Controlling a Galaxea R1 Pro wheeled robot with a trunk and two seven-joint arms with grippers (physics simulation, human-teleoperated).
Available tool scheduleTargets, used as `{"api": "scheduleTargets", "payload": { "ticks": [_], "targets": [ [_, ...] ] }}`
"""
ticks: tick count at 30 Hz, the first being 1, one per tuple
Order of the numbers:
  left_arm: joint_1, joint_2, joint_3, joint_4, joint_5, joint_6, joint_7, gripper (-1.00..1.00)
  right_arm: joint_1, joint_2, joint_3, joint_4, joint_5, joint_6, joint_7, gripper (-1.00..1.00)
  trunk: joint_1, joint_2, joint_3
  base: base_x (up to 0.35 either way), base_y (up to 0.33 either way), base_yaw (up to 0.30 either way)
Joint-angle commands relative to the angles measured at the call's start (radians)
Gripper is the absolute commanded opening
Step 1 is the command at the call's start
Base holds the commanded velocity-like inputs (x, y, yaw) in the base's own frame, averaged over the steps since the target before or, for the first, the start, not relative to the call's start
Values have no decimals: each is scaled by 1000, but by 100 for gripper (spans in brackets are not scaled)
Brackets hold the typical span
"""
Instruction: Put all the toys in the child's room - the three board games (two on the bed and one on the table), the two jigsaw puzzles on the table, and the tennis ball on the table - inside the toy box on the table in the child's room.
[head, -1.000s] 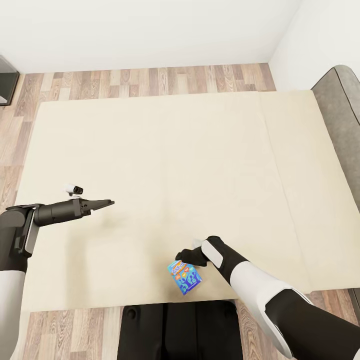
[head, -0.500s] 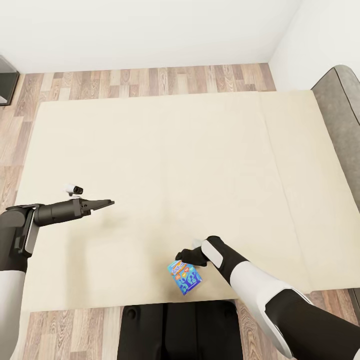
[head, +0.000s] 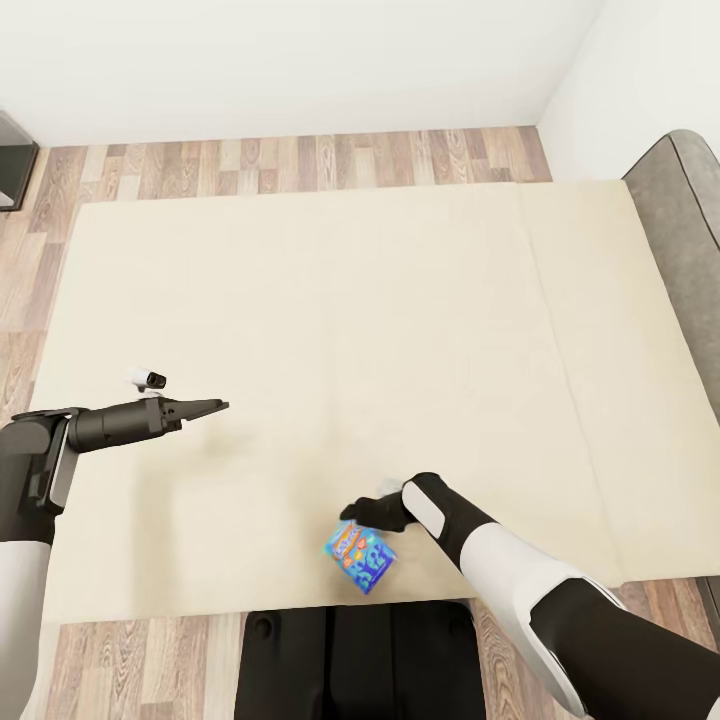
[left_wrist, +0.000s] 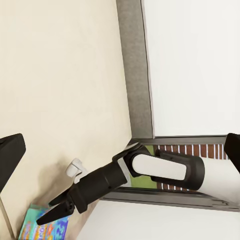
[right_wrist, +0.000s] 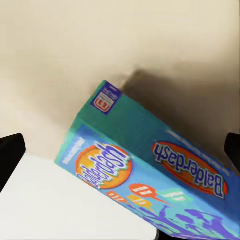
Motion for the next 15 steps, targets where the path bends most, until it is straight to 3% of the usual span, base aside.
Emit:
{"api": "scheduleTargets", "payload": {
  "ticks": [1, 15],
  "targets": [
    [0, 0, 0, 0, -1, 11, -4, 100, -1, 0, 2, 0, 7, 3, 7, 100, 1, -2, -1, 0, 0, 0],
    [0, 0, 0, 0, -1, 11, -4, 100, -1, 0, 2, 0, 7, 2, 13, 100, 1, -2, -1, 0, 0, 0]
  ]
}}
